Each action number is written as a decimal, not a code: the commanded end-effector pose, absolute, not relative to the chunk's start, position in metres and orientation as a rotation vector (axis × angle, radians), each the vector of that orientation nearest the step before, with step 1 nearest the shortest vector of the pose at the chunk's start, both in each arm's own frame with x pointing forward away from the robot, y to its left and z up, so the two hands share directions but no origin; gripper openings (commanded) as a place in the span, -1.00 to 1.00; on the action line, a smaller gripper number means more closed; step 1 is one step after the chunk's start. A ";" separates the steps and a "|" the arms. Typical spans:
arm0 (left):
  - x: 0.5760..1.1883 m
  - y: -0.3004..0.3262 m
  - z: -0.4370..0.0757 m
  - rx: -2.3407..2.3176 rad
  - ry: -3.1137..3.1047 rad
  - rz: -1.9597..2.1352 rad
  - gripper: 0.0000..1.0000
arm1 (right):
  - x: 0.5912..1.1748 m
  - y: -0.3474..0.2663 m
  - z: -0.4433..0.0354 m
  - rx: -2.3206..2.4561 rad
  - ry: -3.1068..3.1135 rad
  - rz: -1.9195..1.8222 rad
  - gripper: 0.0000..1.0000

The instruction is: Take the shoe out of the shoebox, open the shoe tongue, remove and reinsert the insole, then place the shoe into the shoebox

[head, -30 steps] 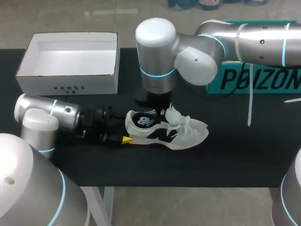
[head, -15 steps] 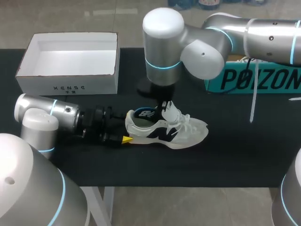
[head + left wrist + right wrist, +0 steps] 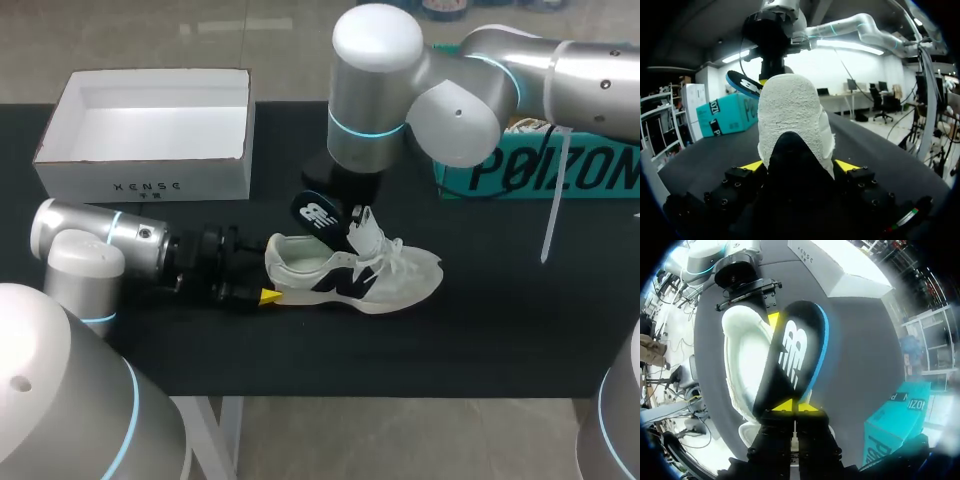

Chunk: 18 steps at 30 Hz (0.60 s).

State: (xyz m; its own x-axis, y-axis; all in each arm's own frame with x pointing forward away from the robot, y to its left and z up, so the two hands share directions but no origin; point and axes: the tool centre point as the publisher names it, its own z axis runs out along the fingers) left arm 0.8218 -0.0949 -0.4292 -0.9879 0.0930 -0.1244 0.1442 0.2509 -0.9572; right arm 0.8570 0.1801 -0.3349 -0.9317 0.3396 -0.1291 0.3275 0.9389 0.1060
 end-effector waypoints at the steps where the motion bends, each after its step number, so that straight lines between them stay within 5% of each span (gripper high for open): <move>1: 0.820 -0.095 -0.430 0.235 2.452 -1.880 -1.00 | 0.857 0.185 -0.328 0.501 2.940 0.165 -1.00; 18: 0.820 -0.095 -0.430 0.235 2.452 -1.880 -1.00 | 0.862 0.238 -0.339 0.419 2.993 0.277 -1.00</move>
State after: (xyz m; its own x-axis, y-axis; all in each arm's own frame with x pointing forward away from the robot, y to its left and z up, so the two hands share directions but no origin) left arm 0.8212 -0.0944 -0.4298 -0.9878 0.0935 -0.1243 0.1442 0.2514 -0.9571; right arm 0.8572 0.2319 -0.3368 -0.9553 0.2825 -0.0874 0.2620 0.9456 0.1926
